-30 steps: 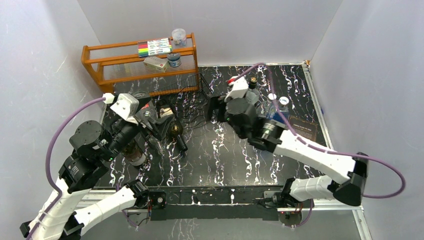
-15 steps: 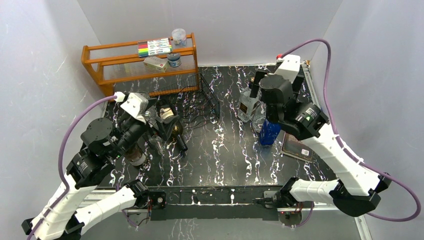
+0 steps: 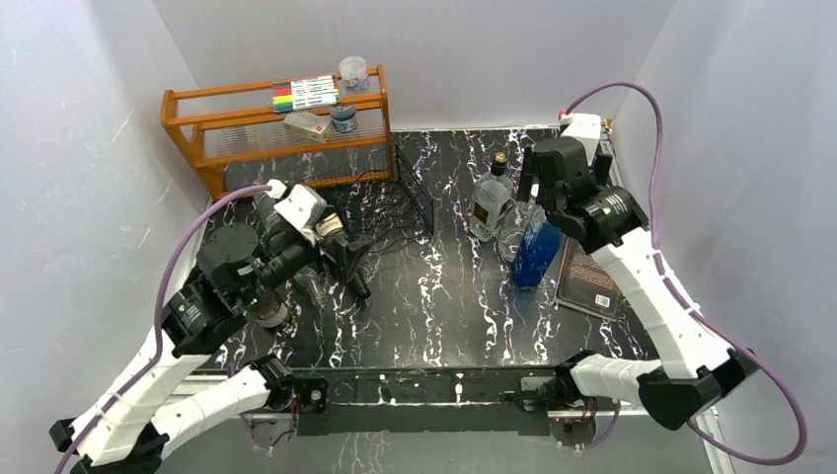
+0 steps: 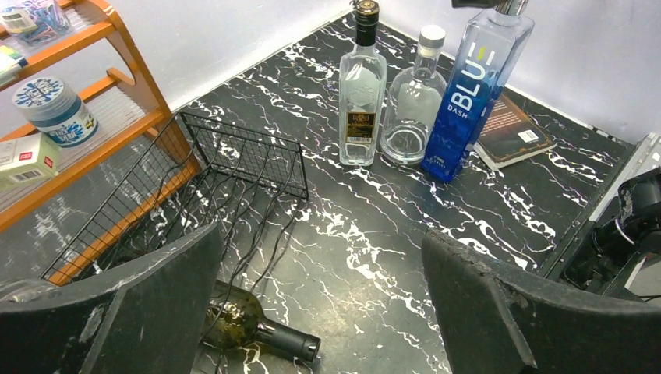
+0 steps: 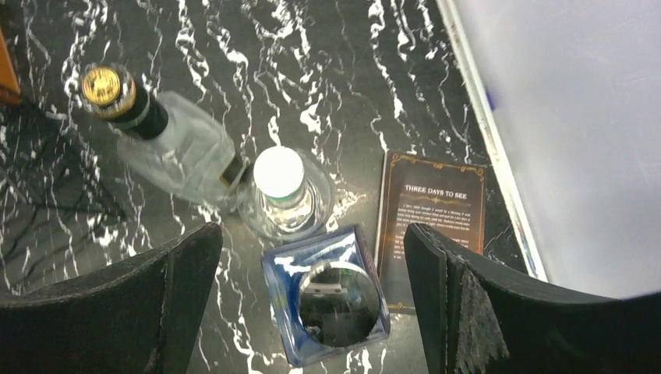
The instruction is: Put the wine bottle on the wine rack
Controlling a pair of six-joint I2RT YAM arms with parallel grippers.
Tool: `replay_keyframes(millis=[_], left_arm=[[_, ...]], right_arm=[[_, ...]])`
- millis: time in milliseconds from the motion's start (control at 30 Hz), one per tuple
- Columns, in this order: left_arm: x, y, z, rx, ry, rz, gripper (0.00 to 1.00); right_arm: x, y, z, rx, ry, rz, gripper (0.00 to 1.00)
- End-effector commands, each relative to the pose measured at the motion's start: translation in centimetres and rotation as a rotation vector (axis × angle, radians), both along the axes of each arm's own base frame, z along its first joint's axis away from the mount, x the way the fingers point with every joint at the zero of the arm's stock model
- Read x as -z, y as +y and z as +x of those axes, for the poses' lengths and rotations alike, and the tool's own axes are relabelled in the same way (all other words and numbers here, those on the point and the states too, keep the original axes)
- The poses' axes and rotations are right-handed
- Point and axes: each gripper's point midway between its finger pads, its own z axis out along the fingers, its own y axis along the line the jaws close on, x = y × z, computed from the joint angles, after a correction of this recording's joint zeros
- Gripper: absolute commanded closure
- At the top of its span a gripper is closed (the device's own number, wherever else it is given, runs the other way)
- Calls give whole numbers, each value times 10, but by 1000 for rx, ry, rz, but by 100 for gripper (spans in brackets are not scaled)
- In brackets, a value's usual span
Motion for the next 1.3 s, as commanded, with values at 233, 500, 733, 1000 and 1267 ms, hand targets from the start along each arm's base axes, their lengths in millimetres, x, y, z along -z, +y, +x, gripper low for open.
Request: replay_keyframes(millis=[233, 500, 733, 1000, 1267], left_arm=[[15, -8, 13, -27, 10, -5, 2], [31, -1, 25, -125, 59, -26, 2], [58, -17, 24, -55, 73, -26, 2], [104, -51, 25, 33, 193, -65, 2], [135, -86, 13, 190, 304, -91, 5]], right_arm=[[65, -5, -41, -73, 163, 43, 2], [58, 6, -39, -165, 132, 63, 38], [39, 17, -45, -273, 113, 83, 65], [13, 65, -66, -525, 82, 280, 67], [2, 111, -75, -686, 56, 493, 70]])
